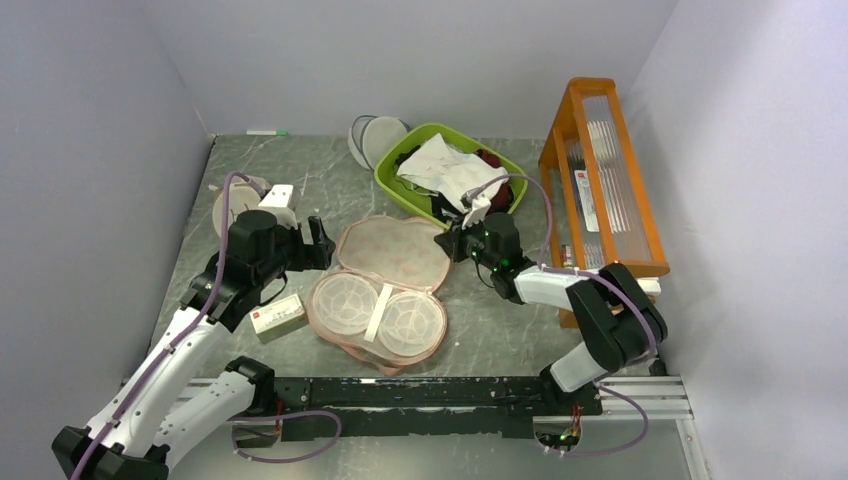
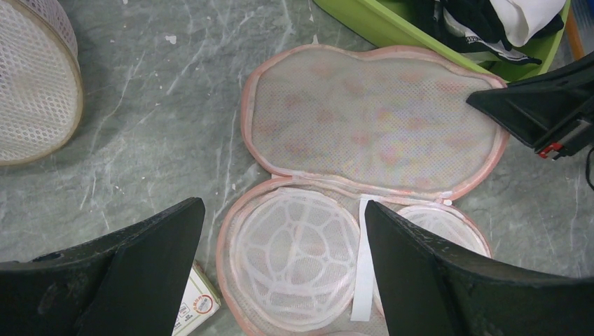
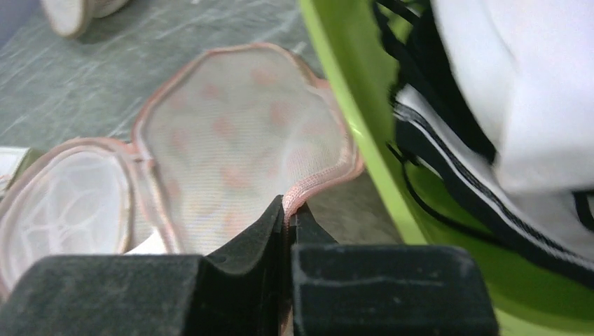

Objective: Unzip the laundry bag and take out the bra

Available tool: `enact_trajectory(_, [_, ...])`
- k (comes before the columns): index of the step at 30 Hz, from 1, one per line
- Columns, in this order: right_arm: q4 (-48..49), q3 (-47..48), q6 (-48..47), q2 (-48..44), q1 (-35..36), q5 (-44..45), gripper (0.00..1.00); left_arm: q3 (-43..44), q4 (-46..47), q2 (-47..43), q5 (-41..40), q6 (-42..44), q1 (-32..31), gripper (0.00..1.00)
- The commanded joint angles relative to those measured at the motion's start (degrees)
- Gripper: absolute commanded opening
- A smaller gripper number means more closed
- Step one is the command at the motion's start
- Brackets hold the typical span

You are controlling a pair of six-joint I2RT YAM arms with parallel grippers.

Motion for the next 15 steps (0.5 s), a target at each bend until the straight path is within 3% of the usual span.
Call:
enact_trajectory(1, [-7.9, 3.7, -11.0, -4.0, 1.9, -10.7, 0.01, -0.2, 1.6, -0.4, 0.8, 0.7, 0.6, 0.97])
enact_trajectory(5, [-16.4, 5.1, -23.0, -7.1, 4.7, -18.7, 0.0, -0.2, 1.7, -0.2, 1.1, 0.8, 0.6, 0.97])
enact_trajectory(15, [-25.7, 5.5, -43.3, -17.5, 14.2, -17.4, 0.03, -0.1, 1.6, -0.4, 0.8, 0.8, 0.6, 0.96])
